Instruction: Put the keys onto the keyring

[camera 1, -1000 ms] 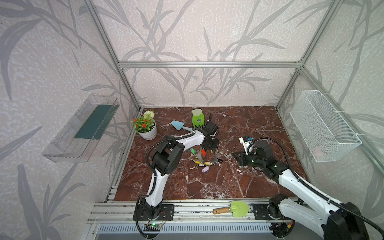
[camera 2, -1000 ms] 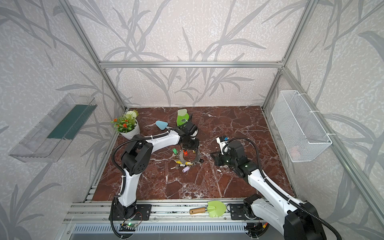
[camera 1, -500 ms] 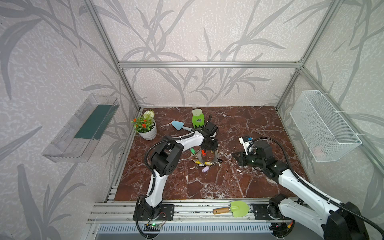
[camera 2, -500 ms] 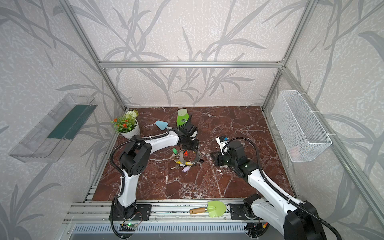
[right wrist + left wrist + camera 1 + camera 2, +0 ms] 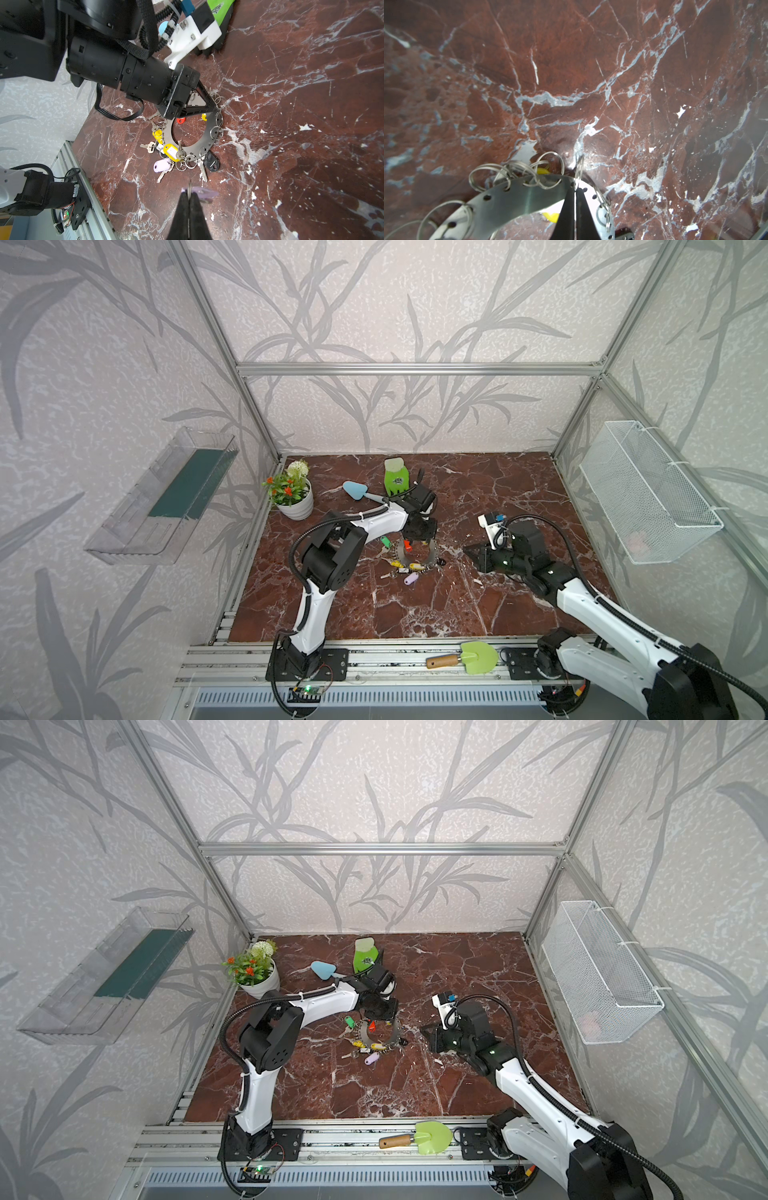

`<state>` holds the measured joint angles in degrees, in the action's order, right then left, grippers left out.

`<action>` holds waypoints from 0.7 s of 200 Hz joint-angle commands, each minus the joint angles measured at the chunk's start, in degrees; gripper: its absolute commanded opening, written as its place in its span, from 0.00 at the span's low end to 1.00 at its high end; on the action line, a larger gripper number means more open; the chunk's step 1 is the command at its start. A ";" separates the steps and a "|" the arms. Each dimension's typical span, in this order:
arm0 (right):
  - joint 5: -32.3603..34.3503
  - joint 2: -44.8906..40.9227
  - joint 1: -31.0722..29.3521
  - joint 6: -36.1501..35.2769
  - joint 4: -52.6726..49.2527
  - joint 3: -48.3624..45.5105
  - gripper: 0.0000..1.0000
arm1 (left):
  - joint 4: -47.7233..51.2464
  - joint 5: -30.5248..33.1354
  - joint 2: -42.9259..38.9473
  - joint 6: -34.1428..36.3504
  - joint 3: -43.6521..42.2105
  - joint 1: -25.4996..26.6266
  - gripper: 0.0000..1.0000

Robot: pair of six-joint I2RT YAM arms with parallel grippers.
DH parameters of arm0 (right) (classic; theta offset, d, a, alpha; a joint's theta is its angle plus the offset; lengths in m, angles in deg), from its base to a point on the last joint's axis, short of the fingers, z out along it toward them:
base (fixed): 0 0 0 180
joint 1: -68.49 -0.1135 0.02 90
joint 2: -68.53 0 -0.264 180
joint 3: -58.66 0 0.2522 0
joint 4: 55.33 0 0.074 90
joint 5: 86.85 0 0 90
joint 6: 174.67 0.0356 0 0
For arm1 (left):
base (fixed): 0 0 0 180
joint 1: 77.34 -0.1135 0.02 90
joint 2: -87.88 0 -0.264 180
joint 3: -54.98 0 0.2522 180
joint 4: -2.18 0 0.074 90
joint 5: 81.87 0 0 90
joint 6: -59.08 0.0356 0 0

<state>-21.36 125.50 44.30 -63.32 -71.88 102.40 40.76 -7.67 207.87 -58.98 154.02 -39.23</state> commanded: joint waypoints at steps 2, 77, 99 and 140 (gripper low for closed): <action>-0.68 -0.02 0.28 -0.07 1.20 -0.31 0.00 | -1.06 -1.22 -0.10 -0.05 0.08 0.25 0.06; -0.55 0.06 0.28 -0.16 1.42 -0.49 0.00 | 1.17 0.35 -0.48 1.49 1.37 0.22 0.00; -0.09 -0.02 0.32 -0.07 2.03 -0.72 0.00 | 3.65 0.64 -2.66 3.50 1.58 0.26 0.00; 1.65 -1.13 0.29 1.43 4.98 -0.53 0.00 | 4.66 1.26 -11.22 8.20 -1.76 0.04 0.00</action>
<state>-20.86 125.48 44.30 -63.15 -70.70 102.27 43.84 -7.75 204.59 -54.78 153.56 -39.16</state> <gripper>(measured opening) 0.050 0.048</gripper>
